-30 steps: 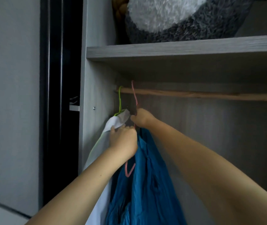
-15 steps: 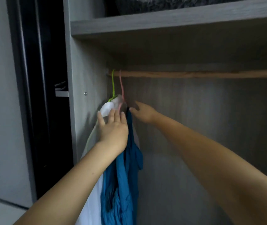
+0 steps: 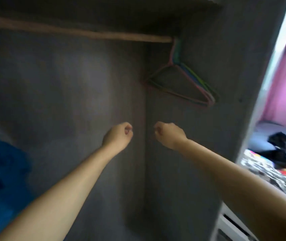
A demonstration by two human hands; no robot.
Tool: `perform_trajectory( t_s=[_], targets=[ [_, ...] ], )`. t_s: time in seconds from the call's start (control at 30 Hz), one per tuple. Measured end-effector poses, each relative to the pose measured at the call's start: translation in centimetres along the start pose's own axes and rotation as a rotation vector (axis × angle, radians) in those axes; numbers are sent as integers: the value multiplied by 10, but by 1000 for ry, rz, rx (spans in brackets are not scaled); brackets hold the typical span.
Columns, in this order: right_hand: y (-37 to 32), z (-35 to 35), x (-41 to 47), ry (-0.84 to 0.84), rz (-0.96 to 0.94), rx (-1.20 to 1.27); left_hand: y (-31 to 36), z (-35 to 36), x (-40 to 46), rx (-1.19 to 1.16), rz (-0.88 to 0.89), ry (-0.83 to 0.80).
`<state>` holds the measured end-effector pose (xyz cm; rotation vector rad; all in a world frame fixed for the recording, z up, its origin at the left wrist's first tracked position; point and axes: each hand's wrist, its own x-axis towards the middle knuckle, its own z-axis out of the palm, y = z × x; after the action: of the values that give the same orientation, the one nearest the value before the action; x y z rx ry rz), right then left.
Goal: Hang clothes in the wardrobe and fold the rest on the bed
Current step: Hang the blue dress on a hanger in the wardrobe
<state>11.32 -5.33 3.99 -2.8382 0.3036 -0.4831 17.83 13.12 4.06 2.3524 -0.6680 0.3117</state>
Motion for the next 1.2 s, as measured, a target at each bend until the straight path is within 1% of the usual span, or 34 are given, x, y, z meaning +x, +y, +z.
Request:
perform_trajectory(
  t_s=[0.13, 0.23, 0.3, 0.43, 0.5, 0.6, 0.73, 1.0, 1.2],
  targets=[
    [105, 5, -87, -42, 284, -104, 65, 95, -23, -144, 142, -224],
    [164, -1, -168, -41, 447, -149, 123, 149, -65, -199, 260, -363],
    [190, -10, -225, -17, 565, -154, 159, 176, -100, -212, 369, -455],
    [217, -22, -342, 13, 747, -160, 222, 219, -171, -124, 525, -612],
    [220, -26, -405, 19, 838, -145, 253, 235, -211, -120, 601, -685],
    [217, -35, -502, 21, 976, -123, 299, 257, -287, -153, 767, -767],
    [207, -60, -627, 119, 1199, -118, 360, 272, -401, -186, 996, -892],
    [158, -116, -799, 400, 1583, -215, 463, 260, -570, -349, 1349, -1093],
    [106, -132, -889, 553, 1927, -277, 508, 233, -666, -502, 1613, -1201]
  ],
)
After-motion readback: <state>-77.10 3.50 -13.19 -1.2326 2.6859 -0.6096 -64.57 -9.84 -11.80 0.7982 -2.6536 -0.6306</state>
